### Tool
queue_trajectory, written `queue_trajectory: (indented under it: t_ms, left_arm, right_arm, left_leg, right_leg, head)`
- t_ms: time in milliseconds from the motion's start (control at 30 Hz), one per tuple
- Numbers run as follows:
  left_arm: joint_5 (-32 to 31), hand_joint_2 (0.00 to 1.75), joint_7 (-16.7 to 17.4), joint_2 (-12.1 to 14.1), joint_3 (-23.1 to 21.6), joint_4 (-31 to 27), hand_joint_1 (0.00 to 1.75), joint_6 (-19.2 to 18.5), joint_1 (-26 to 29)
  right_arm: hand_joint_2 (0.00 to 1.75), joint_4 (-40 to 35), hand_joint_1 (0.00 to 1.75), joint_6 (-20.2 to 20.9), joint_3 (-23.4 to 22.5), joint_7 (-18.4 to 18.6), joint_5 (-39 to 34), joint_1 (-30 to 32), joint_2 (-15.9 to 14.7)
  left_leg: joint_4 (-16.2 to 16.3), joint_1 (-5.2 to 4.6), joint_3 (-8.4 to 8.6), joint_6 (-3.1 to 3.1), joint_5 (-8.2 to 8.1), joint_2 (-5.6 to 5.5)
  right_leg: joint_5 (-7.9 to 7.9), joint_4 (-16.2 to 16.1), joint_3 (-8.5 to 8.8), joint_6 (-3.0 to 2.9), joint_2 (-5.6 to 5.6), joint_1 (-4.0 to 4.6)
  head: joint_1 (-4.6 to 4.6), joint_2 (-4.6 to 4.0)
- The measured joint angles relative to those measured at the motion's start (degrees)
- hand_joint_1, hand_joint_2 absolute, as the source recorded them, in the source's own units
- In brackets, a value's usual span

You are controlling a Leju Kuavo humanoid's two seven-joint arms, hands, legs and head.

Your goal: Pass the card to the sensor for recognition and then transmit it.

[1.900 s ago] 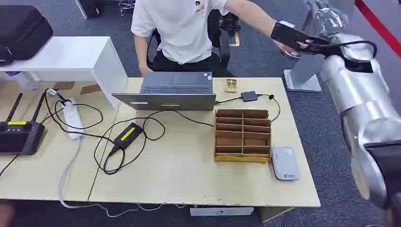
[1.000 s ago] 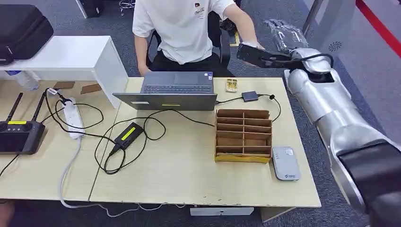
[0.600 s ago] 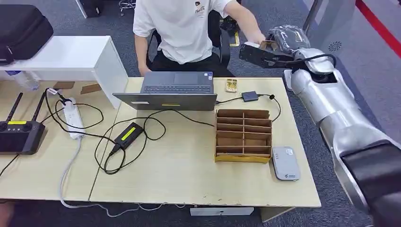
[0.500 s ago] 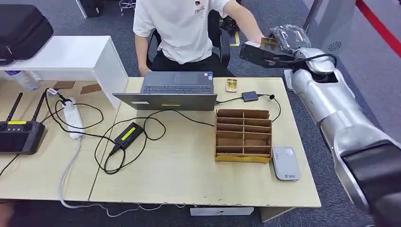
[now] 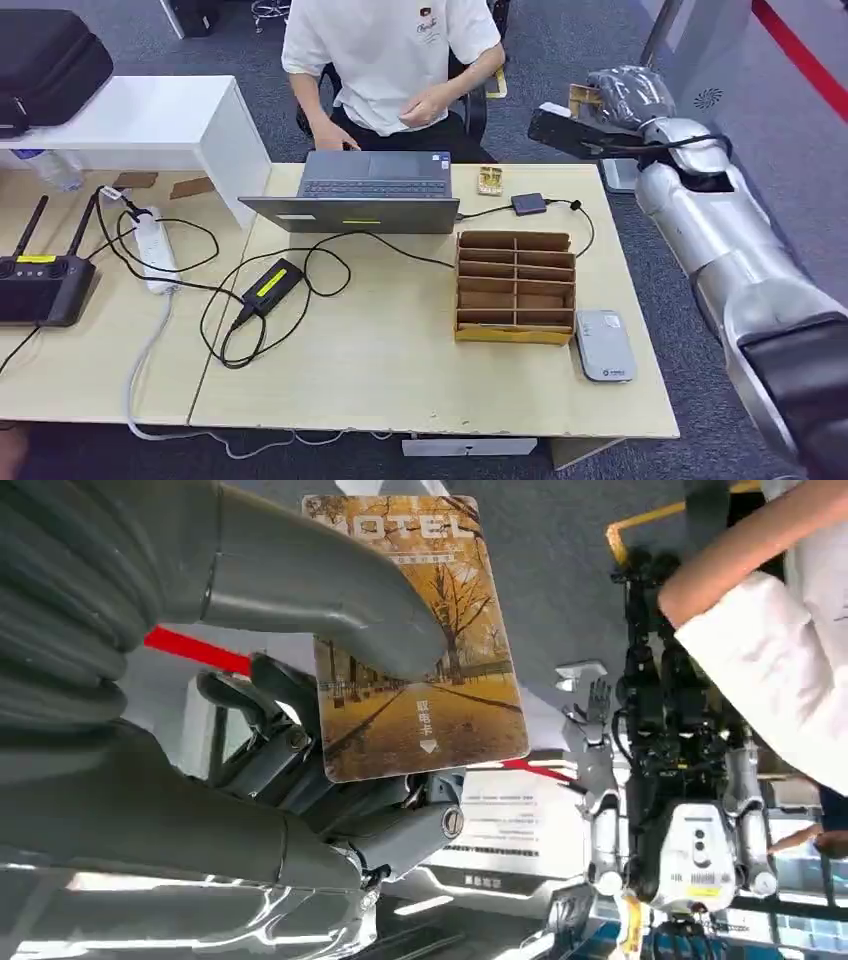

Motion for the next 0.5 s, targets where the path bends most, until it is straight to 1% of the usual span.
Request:
queue_trajectory:
  t_ms: [100, 167, 233, 267, 333, 500]
  left_arm:
    - [0.0, 1.75, 0.0, 0.0, 0.0, 0.0, 0.0, 0.7, 0.2]
    - [0.0, 1.75, -0.2, 0.0, 0.2, 0.0, 0.0, 0.6, 0.3]
    - [0.0, 1.75, -0.5, -0.1, 0.3, 0.0, 0.0, 0.7, 0.2]
    - [0.0, 1.75, -1.2, -0.1, 0.5, 0.0, 0.0, 0.9, 0.2]
    - [0.0, 1.75, -2.6, -0.1, 0.8, 0.0, 0.0, 1.4, 0.3]
    - [0.1, 1.75, -4.6, -0.6, 0.9, 0.0, 0.0, 2.2, 0.3]
  right_arm:
    - [1.75, -2.6, 1.75, -0.8, -0.9, -2.4, -3.5, 4.7, -3.5]
    - [1.75, -5.2, 1.75, -1.1, -1.8, -3.0, -4.8, 8.3, -6.2]
    - [1.75, -7.3, 1.75, -1.3, -2.3, -3.3, -6.0, 11.6, -8.1]
    - [1.75, -9.7, 1.75, -1.6, -3.3, -3.6, -7.1, 13.5, -10.2]
    - [1.75, -12.6, 1.75, -1.8, -4.8, -3.6, -8.3, 17.0, -12.5]
    - [1.75, -18.5, 1.75, -3.0, -8.9, -4.2, -10.6, 25.1, -17.1]
  left_leg:
    - [0.0, -0.01, -0.05, 0.01, 0.0, -0.16]
    - [0.0, -0.02, -0.11, 0.02, -0.02, -0.16]
    - [0.0, -0.02, -0.1, 0.03, -0.02, -0.16]
    - [0.0, -0.02, -0.13, 0.06, -0.04, -0.18]
    - [0.0, -0.02, -0.14, 0.06, -0.05, -0.18]
    - [0.0, -0.03, -0.19, 0.07, -0.08, -0.19]
  right_leg:
    - [0.0, 0.0, 0.01, 0.0, -0.17, 0.0]
    - [0.0, 0.0, 0.02, 0.01, -0.17, -0.01]
    - [0.0, -0.1, -0.02, 0.01, -0.15, -0.01]
    - [-0.01, -0.1, -0.01, 0.01, -0.18, -0.01]
    - [-0.02, -0.1, -0.02, 0.03, -0.17, -0.01]
    - [-0.03, -0.1, -0.03, 0.05, -0.19, -0.01]
  head:
    - [-0.02, 0.0]
    - [0.02, 0.0]
    - [0.02, 0.0]
    - [-0.02, 0.0]
    - [0.0, 0.0]
    - [0.0, 0.0]
